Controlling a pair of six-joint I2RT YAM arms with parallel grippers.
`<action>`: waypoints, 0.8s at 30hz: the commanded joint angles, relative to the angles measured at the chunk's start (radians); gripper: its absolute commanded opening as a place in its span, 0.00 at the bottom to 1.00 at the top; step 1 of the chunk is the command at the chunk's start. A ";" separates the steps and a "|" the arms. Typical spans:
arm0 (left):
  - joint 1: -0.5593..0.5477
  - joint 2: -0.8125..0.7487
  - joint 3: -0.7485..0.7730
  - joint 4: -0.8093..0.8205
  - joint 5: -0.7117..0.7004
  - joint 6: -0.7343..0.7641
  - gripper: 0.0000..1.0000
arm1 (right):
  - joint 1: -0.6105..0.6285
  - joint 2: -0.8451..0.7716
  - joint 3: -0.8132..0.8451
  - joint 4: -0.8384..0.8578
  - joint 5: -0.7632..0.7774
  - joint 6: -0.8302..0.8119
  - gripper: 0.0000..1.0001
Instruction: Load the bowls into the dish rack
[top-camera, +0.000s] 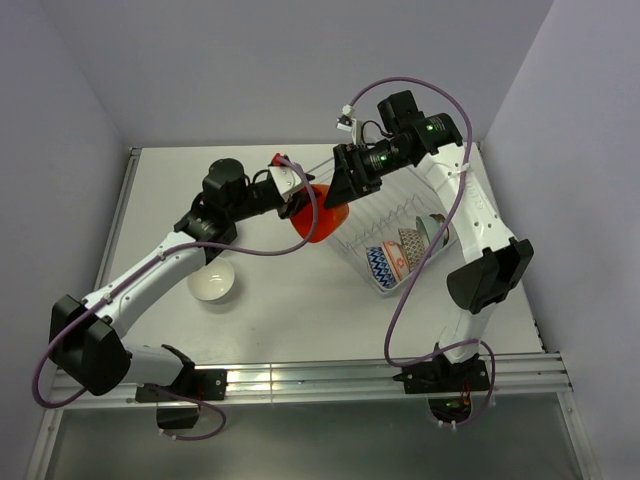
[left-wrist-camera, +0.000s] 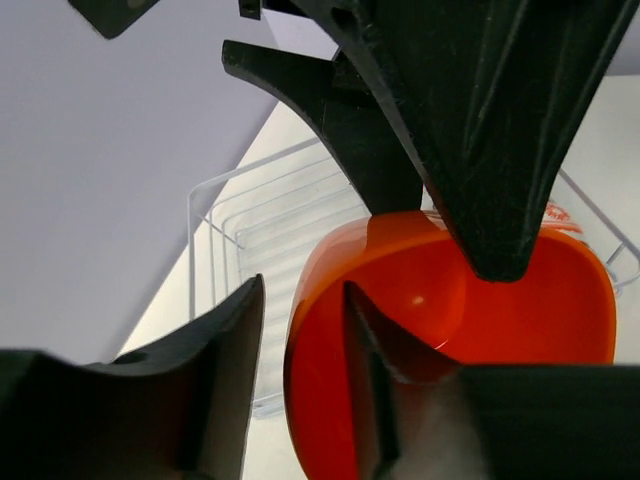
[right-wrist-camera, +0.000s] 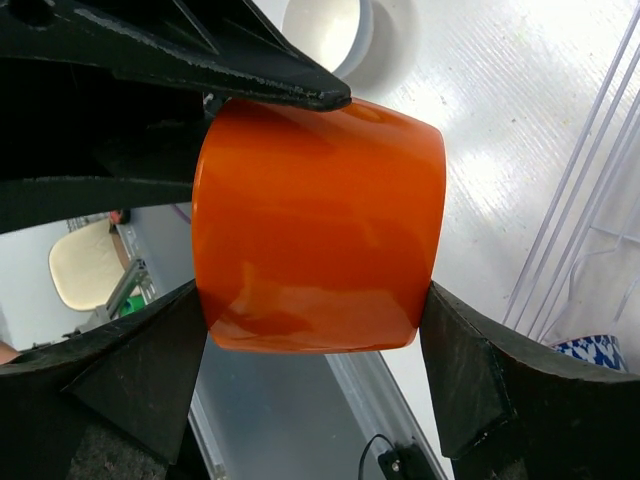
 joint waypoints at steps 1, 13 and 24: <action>-0.005 -0.042 -0.007 0.040 0.011 0.000 0.46 | -0.007 -0.007 0.042 0.035 -0.035 -0.001 0.00; -0.006 -0.074 -0.005 -0.018 -0.083 -0.015 0.74 | -0.068 -0.016 0.028 0.159 0.198 0.033 0.00; 0.032 0.007 0.221 -0.296 -0.408 -0.255 0.99 | -0.061 0.048 0.035 0.337 0.764 -0.136 0.00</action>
